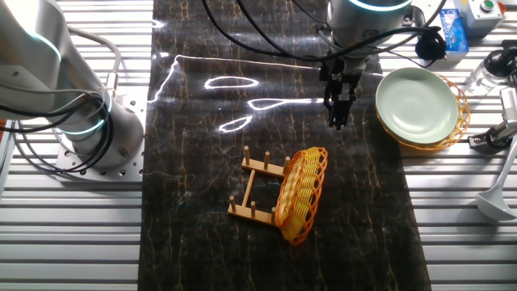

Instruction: Take the dish off the dish rack

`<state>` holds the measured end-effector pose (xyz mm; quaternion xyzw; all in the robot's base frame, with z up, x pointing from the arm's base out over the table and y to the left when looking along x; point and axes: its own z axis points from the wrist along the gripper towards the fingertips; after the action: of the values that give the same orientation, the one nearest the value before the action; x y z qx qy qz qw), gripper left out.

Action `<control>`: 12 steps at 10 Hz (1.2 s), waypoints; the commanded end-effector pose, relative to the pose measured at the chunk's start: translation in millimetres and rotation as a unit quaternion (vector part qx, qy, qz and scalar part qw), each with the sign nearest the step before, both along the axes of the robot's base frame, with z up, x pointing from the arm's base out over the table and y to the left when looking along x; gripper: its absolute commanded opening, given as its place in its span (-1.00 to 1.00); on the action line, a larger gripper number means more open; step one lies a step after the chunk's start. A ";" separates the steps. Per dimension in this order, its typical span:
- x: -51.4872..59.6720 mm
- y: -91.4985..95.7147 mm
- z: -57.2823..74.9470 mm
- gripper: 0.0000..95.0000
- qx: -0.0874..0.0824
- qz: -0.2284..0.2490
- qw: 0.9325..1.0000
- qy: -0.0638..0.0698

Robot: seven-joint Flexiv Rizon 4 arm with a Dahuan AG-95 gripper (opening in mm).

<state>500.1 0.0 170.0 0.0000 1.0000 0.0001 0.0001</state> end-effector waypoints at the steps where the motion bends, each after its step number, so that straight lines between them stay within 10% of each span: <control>1: -0.1 0.0 0.0 -1.00 -0.008 0.108 0.994 -0.003; 12: -0.1 0.0 0.0 -1.00 -0.013 0.122 0.992 0.003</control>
<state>499.5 0.1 169.9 -0.1224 0.9924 -0.0124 -0.0028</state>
